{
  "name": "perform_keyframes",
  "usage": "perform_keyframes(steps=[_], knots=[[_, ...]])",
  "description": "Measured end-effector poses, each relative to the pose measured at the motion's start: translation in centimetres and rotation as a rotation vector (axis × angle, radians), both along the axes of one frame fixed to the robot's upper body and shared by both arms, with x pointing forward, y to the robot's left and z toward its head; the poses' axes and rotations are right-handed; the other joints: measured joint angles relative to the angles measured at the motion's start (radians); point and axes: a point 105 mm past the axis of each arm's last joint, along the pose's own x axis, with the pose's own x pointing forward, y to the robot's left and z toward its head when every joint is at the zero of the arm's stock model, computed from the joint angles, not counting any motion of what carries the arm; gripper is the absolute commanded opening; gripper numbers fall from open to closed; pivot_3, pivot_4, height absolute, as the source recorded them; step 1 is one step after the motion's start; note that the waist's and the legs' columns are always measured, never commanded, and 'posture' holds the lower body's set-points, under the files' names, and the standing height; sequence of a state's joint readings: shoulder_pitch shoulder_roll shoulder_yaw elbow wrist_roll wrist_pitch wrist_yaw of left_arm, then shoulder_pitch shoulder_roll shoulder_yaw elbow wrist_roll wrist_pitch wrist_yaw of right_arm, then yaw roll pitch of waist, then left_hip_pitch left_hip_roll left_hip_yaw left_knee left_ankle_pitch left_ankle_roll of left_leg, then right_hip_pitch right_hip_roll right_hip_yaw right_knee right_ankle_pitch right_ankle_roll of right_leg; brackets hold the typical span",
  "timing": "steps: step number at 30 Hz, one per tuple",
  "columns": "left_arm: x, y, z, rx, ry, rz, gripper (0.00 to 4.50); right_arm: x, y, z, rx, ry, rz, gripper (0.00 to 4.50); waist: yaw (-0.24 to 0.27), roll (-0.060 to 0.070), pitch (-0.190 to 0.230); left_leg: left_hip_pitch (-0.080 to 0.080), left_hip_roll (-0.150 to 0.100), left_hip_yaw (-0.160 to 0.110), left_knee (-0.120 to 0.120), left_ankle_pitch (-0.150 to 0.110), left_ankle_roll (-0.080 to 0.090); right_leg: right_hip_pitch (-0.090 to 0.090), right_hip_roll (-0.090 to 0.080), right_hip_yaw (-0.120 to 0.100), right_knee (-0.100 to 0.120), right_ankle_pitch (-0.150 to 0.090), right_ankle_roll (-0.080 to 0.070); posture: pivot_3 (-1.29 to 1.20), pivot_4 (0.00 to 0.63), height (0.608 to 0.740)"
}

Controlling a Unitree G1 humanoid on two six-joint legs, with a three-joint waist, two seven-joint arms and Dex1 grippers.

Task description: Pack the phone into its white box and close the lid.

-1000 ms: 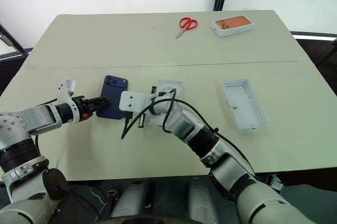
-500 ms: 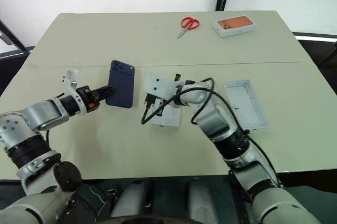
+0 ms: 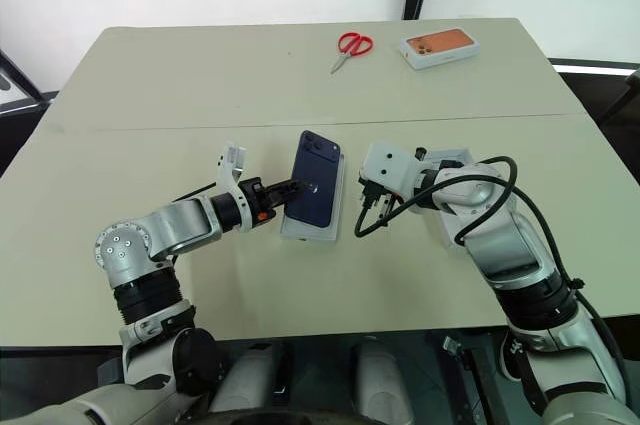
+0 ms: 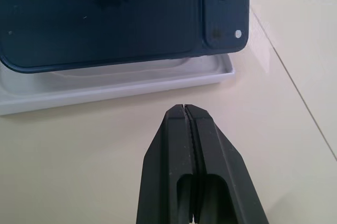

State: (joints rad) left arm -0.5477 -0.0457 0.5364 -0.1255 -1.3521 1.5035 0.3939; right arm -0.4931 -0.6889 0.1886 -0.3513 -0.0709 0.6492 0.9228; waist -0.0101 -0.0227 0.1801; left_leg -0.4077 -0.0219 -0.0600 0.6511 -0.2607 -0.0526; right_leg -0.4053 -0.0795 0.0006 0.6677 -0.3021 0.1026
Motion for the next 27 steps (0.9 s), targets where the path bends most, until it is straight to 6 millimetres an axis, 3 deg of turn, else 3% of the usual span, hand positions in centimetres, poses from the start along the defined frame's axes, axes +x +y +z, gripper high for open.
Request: perform_keyframes(steps=[16,17,19,24,27], knots=[[0.07,-0.75,-0.61,0.029,0.052,0.004,0.04,0.42,-0.96,-0.39,-0.019,-0.017,-0.028,0.00,0.001,0.000,0.000,0.000,0.000,0.000,0.001,0.001,-0.002,0.001,-0.001,0.000,-0.001,0.000,0.000,0.00,0.150,0.740],[0.04,-0.82,-0.66,0.036,0.055,0.001,0.97,0.45,-0.98,-0.40,-0.019,-0.017,-0.028,0.00,0.001,0.000,0.000,0.000,0.000,0.000,0.001,0.001,-0.002,0.001,-0.001,0.000,-0.001,0.000,0.000,0.00,0.150,0.740],[0.03,-0.80,-0.41,0.032,0.052,0.000,1.68,0.52,-1.07,-0.49,-0.019,-0.015,-0.031,0.00,0.001,0.000,0.000,0.000,0.000,0.000,0.001,0.001,-0.002,0.001,-0.001,0.000,-0.001,0.000,0.000,0.00,0.150,0.740],[-0.11,-0.45,-0.46,0.034,0.063,0.005,4.27,0.56,-1.08,-0.52,-0.020,-0.017,-0.029,0.00,0.001,0.000,0.000,0.000,0.000,0.000,0.001,0.001,-0.002,0.001,-0.001,0.000,-0.001,0.000,0.000,0.00,0.150,0.740],[-0.17,-0.14,0.12,0.025,0.050,-0.002,4.27,0.56,-1.05,-0.56,-0.021,-0.015,-0.028,0.00,0.001,0.000,0.000,0.000,0.000,0.000,0.001,0.001,-0.001,0.001,-0.001,0.000,-0.001,0.000,0.000,0.00,0.150,0.740]])
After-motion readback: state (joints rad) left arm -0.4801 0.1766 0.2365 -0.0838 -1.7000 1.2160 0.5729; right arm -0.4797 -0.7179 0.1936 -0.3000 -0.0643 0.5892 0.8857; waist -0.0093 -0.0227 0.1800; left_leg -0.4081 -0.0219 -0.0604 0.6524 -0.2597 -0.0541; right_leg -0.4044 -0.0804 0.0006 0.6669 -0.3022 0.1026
